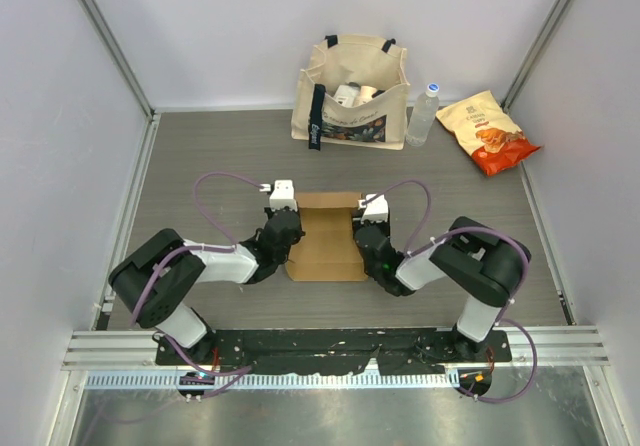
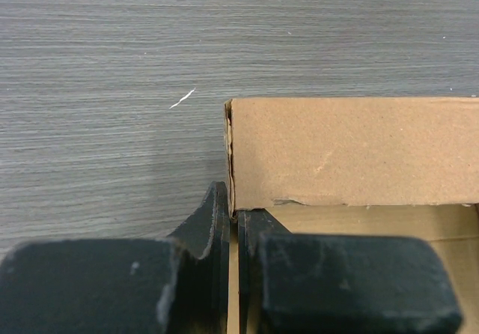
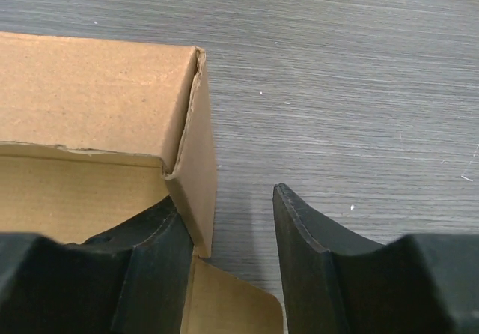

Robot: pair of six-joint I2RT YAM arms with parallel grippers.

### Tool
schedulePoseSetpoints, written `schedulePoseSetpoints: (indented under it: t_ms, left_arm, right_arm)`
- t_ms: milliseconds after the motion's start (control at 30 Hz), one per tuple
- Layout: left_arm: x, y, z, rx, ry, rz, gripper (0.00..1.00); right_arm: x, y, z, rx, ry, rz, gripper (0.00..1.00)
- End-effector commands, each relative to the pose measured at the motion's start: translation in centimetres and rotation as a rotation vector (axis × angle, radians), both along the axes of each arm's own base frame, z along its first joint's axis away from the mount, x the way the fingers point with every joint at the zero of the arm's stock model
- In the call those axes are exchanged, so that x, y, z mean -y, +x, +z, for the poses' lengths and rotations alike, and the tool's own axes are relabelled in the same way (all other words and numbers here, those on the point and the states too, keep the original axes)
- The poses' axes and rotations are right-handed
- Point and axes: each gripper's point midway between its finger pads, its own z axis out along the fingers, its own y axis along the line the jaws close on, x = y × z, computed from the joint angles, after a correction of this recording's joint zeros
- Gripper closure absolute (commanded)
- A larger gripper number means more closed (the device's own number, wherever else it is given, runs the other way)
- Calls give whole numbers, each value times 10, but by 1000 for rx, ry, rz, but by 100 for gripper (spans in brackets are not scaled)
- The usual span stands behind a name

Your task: Fold the paper box

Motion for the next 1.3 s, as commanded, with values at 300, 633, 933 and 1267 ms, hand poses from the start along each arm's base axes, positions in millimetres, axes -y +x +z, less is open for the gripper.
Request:
schedulePoseSetpoints:
  t_ms: [300,633,933,1267]
  left_arm:
    - [-10,9,4,33,57,53,80]
    - [-6,3,13,57,13,4,47]
    - [-2,8,5,53,49,-8,63]
    - [1,9,-9,27,81,-22,67]
  right_arm:
    - [-9,-6,21,-78,124,178,46]
    - [-8,0,23,-84,142,233,45]
    - [-20,12,19,-103,154,268,55]
    - [-18,15,18,-102,165,235,81]
